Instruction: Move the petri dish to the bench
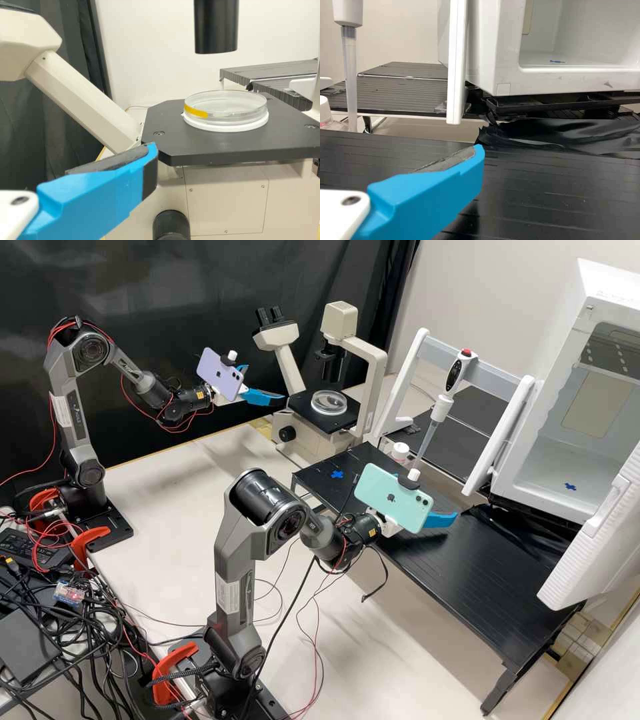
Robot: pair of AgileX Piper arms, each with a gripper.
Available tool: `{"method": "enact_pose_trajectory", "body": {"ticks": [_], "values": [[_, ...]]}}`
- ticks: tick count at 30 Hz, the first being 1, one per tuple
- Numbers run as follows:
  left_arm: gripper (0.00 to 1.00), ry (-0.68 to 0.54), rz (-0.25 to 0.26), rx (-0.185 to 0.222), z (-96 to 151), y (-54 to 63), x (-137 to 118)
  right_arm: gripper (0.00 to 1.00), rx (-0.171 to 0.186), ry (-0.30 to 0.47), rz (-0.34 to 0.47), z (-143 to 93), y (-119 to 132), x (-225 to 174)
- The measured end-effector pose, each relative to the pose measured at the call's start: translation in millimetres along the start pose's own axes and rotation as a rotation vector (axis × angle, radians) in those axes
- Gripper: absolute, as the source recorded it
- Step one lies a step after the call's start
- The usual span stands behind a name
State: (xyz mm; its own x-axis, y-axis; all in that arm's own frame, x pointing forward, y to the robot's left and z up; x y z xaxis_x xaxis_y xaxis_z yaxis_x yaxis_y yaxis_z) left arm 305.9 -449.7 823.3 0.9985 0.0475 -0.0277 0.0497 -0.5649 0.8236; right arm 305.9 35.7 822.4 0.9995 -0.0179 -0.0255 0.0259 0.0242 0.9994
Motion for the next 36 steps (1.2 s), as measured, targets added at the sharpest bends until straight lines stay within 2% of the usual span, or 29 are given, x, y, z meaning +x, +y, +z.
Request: {"method": "enact_pose_trajectory", "body": {"ticks": [18,25,28,30,33,36], "values": [[1.0,0.0,0.0,0.0,0,0.0,0,1.0,0.0,0.007,0.004,-2,2,-8],[1.0,0.0,0.0,0.0,0,0.0,0,1.0,-0.001,0.088,-0.023,-24,-6,-25],[1.0,0.0,0.0,0.0,0,0.0,0,1.0,0.028,0.116,-0.035,-38,-15,-33],[1.0,0.0,0.0,0.0,0,0.0,0,1.0,0.016,0.159,-0.058,-50,-21,-39],[1.0,0.0,0.0,0.0,0,0.0,0,1.0,-0.041,0.239,-0.096,-69,-32,-47],[1.0,0.0,0.0,0.0,0,0.0,0,1.0,-0.054,0.27,-0.105,-88,-43,-51]]}}
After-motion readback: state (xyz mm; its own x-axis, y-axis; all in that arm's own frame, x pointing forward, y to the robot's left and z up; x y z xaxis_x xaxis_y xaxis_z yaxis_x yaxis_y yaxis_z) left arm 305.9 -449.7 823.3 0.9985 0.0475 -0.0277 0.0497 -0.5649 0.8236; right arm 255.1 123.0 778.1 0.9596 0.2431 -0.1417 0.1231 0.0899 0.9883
